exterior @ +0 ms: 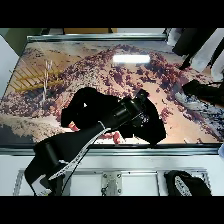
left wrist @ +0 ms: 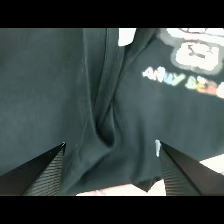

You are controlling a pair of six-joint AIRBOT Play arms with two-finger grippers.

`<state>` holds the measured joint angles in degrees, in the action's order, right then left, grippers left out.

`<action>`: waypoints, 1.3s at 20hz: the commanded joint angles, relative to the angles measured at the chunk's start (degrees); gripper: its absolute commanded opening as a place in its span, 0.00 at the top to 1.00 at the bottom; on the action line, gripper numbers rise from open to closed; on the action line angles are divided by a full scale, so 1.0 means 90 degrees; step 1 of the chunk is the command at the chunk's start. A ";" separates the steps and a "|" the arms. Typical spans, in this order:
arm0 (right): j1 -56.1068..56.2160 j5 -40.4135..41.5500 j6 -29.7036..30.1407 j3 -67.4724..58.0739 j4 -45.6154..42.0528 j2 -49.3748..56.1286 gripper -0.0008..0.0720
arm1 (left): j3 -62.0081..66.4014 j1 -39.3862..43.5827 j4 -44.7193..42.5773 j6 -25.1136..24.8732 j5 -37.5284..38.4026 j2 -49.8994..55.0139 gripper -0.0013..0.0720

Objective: Fold the clothes and pants, and hang the long-sleeved shirts on hangers.

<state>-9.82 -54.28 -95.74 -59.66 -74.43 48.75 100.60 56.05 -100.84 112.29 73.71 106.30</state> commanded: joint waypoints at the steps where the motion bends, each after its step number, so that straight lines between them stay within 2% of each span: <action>1: 0.0000 -0.0134 0.0002 0.0061 -0.0002 -0.0005 0.32 | 0.0656 0.0044 -0.0474 0.0100 0.0634 0.0627 0.15; 7: 0.0000 -0.0194 0.0165 0.0265 0.0000 -0.0005 0.32 | 0.0617 -0.0282 -0.0678 0.0461 0.1083 0.0782 0.15; 17: -0.0002 -0.0199 0.0165 0.0444 0.0000 -0.0007 0.32 | 0.0600 -0.0522 -0.0682 0.0510 0.1469 0.0736 0.15; 18: -0.0002 -0.0236 0.0165 0.0444 0.0000 -0.0005 0.32 | 0.0600 -0.0542 -0.0673 0.0508 0.1479 0.0736 0.48; 19: -0.0002 -0.0321 0.0165 0.0444 0.0000 -0.0005 0.32 | 0.0600 -0.0539 -0.0675 0.0508 0.1467 0.0736 0.89; 20: 0.0000 -0.0435 0.0170 0.0444 0.0000 -0.0005 0.32 | 0.0600 -0.0539 -0.0675 0.0503 0.1452 0.0736 0.96; 23: 0.0007 -0.0767 0.0852 0.0442 0.0007 -0.0005 0.32 | 0.0600 -0.0573 -0.0687 0.0393 0.1396 0.0607 0.96; 26: 0.0262 -0.0809 0.1093 0.0442 0.0002 0.0000 0.32 | 0.0600 -0.0772 -0.0682 0.0389 0.1052 0.0027 0.96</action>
<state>-9.04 -60.14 -89.17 -55.66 -74.48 48.75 106.00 50.30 -106.91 116.11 85.54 109.97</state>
